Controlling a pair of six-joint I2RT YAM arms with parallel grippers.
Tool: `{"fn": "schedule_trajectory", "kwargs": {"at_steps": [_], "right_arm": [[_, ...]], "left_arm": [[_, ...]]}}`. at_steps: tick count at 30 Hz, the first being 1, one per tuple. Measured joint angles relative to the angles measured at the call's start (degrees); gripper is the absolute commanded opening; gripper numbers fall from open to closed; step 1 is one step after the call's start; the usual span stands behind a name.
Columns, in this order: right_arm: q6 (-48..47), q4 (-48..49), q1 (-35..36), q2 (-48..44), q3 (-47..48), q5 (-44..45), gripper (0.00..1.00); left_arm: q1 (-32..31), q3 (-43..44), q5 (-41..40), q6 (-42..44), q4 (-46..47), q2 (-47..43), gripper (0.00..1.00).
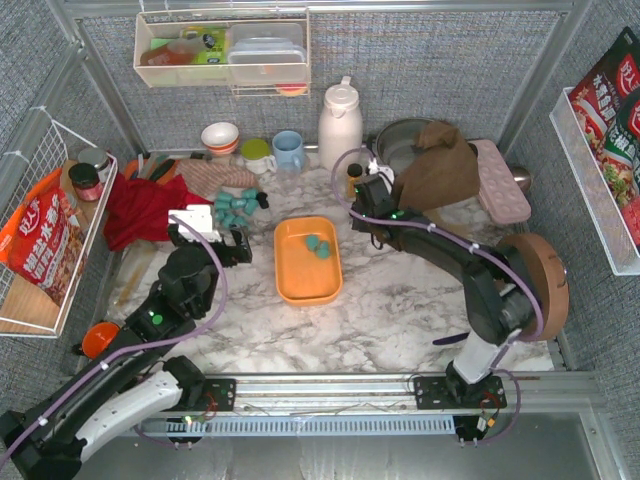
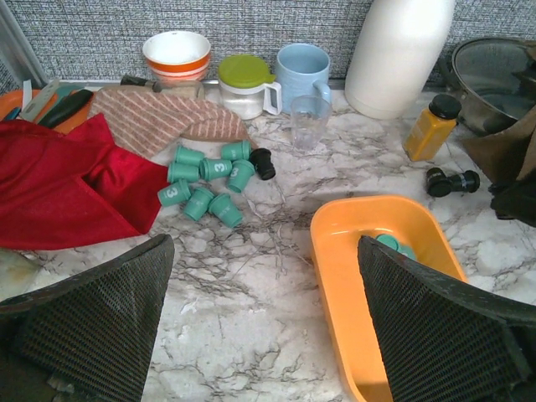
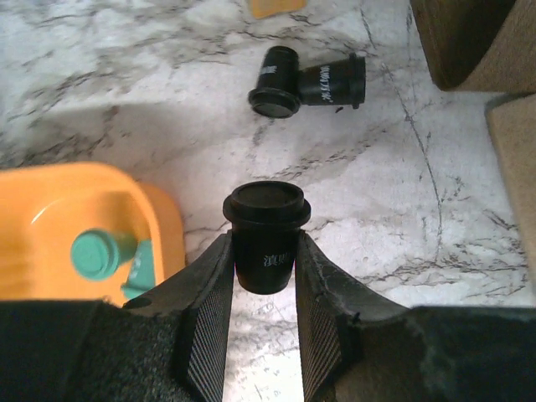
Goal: Mix the coffee capsules in the storage basket
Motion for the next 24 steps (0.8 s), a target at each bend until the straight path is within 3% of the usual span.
{"fn": "schedule_trajectory", "kwargs": {"at_steps": [14, 24], "right_arm": [[-19.6, 26.6, 3.0, -29.6, -32.1, -13.1, 0.17], [-29.6, 46.6, 3.5, -38.2, -49.2, -23.7, 0.19]], "left_arm": [[0.0, 1.4, 5.0, -3.8, 2.7, 8.5, 0.99], [-0.2, 10.0, 16.7, -10.0, 5.0, 22.9, 0.99]]}}
